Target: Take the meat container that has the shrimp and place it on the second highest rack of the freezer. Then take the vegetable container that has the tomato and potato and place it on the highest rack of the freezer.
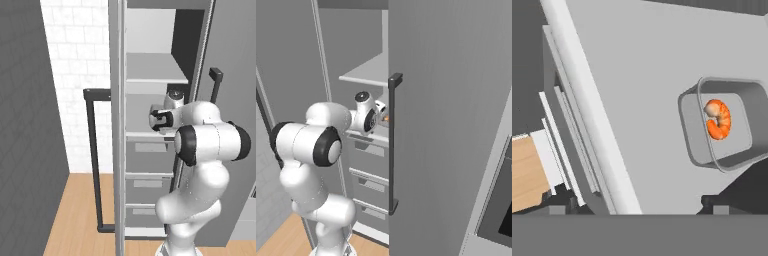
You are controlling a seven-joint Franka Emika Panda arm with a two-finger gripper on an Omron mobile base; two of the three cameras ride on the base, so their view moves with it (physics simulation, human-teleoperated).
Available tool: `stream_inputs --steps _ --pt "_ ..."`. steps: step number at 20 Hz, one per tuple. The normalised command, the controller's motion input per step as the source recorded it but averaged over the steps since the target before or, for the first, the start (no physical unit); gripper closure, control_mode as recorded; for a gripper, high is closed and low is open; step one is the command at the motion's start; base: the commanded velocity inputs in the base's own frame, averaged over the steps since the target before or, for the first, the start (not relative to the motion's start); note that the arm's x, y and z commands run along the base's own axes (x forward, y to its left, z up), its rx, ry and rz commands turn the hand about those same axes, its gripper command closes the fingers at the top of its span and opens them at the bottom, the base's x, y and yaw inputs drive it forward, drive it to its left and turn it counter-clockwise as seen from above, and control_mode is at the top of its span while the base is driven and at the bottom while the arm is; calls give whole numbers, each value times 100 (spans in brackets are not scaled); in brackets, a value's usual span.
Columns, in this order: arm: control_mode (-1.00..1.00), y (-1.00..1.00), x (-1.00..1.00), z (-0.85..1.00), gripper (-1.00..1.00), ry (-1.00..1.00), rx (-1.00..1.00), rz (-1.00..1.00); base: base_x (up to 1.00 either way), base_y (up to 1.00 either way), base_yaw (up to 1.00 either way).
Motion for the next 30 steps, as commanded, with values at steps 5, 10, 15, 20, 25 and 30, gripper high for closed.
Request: stream_inputs --steps 5,10,15,20,25,30 --pt "-100 14 -83 40 -100 0 0 1 0 0 0" --pt "-100 1 -85 35 -100 2 -5 9 0 0 0" --pt "-100 10 -90 22 -100 5 -6 13 0 0 0" --pt "-100 19 -64 31 -100 9 -6 8 0 0 0" --pt "-100 8 -45 29 -100 16 -9 0 0 0 0" --pt "-100 -2 -41 20 -100 9 -2 0 0 0 0"
